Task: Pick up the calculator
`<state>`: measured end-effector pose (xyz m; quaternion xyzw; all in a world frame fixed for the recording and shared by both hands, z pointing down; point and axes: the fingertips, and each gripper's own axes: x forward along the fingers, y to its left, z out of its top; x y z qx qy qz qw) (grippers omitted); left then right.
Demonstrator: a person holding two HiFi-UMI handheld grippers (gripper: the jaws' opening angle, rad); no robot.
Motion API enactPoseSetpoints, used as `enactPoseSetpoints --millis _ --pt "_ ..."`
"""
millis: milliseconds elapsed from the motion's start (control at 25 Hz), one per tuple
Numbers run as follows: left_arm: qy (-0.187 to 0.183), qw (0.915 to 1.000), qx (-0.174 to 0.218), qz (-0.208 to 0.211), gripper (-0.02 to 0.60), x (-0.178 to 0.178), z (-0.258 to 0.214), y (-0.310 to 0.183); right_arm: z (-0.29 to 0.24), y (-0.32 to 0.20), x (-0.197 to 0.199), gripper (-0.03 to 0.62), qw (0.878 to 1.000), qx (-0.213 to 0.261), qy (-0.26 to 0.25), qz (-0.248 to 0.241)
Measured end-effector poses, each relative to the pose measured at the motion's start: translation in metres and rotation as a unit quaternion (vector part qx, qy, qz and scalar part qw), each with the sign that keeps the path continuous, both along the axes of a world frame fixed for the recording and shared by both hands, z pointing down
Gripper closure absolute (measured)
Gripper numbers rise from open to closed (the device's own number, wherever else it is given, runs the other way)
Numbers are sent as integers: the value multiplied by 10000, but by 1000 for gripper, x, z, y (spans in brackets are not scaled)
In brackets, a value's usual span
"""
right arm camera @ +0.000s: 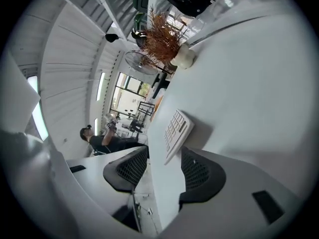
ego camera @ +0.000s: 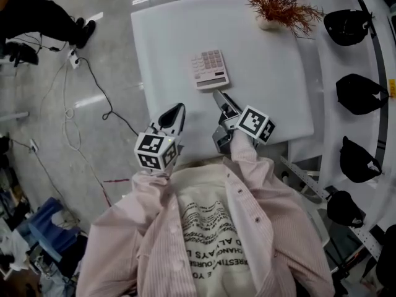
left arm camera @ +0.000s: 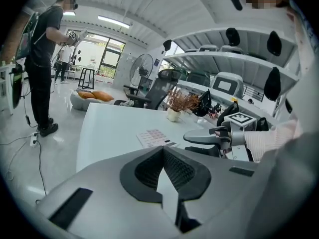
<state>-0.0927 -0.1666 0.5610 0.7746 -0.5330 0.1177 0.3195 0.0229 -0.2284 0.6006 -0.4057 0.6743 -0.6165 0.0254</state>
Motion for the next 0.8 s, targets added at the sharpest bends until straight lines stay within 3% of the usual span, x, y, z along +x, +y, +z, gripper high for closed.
enactPoseSetpoints --millis 320,800 --pt "-54 9997 -220 -118 580 -2 17 -9 26 -8 -5 396 9978 -578 -250 193" --pt "-88 9994 -329 -62 580 1 29 -26 45 -28 -16 396 9931 -1001 -432 426"
